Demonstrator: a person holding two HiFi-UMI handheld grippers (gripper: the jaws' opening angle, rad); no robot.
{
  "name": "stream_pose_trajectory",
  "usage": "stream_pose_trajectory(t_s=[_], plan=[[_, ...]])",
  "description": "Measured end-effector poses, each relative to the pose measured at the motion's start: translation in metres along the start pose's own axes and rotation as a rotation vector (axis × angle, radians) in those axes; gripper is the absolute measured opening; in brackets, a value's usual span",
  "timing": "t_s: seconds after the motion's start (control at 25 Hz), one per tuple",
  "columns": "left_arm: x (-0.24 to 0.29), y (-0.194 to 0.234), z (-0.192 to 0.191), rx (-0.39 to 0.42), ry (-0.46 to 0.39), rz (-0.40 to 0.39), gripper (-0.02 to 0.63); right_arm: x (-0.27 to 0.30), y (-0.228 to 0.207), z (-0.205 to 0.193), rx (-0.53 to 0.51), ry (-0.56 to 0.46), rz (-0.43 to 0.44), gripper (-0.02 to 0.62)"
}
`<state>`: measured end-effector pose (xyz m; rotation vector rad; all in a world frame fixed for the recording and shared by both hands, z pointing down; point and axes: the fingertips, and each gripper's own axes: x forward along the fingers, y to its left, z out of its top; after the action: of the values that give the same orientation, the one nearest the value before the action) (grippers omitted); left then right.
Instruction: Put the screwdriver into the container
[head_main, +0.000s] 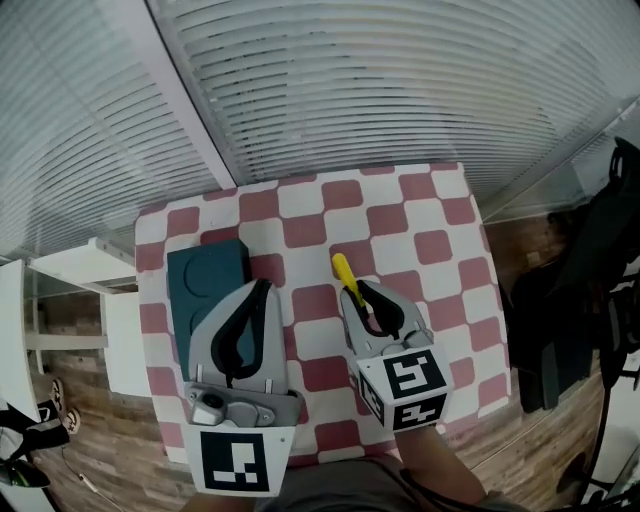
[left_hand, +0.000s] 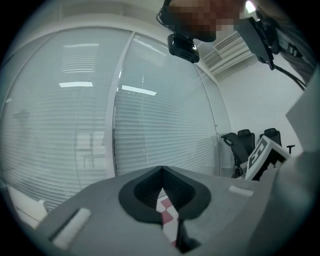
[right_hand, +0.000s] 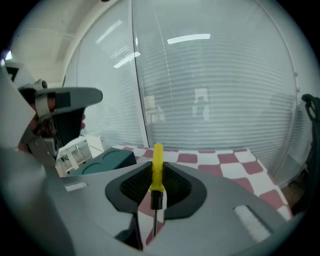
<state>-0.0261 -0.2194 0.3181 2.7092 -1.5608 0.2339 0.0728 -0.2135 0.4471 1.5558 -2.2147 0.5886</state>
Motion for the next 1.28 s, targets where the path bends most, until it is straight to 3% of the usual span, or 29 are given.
stream_pose_trajectory(t_s=[0.28,0.52,0.88,1.28], plan=[[-0.032,-0.02,0.044,0.053,-0.104,0.079,0.0,-0.084,0.028,0.101,-0.108,-0.249,0.075,0.091],[-0.062,-0.019,0.06,0.078,-0.17,0.159,0.0,-0.139,0.064,0.146,-0.189,-0.387,0.163,0.091],[-0.112,-0.035,0.074,0.115,-0.188,0.251,0.0,-0.186,0.092,0.138,-0.249,-0.421,0.254,0.091],[-0.159,-0.032,0.06,0.133,-0.119,0.341,0.0,-0.19,0.123,0.104,-0.226,-0.355,0.36,0.091]])
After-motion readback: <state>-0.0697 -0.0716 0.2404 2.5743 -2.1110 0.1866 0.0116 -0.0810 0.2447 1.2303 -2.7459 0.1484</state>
